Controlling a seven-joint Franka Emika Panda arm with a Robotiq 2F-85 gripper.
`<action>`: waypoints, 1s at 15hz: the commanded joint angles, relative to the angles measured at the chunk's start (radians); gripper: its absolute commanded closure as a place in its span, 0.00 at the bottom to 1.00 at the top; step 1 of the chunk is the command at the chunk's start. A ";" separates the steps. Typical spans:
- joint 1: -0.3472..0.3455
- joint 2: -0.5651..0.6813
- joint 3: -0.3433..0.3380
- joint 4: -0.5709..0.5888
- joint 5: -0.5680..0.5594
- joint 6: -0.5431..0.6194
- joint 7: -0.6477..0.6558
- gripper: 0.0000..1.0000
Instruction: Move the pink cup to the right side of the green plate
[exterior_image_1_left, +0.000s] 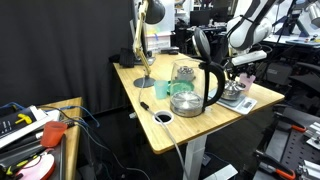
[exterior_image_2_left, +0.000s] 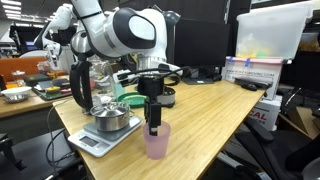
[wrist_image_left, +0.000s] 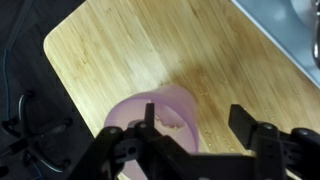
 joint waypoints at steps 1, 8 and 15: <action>0.013 0.018 -0.011 0.026 0.021 -0.011 -0.022 0.54; 0.017 0.025 -0.035 0.046 0.009 -0.005 -0.001 0.99; 0.075 0.016 -0.119 0.047 -0.102 0.058 0.138 0.99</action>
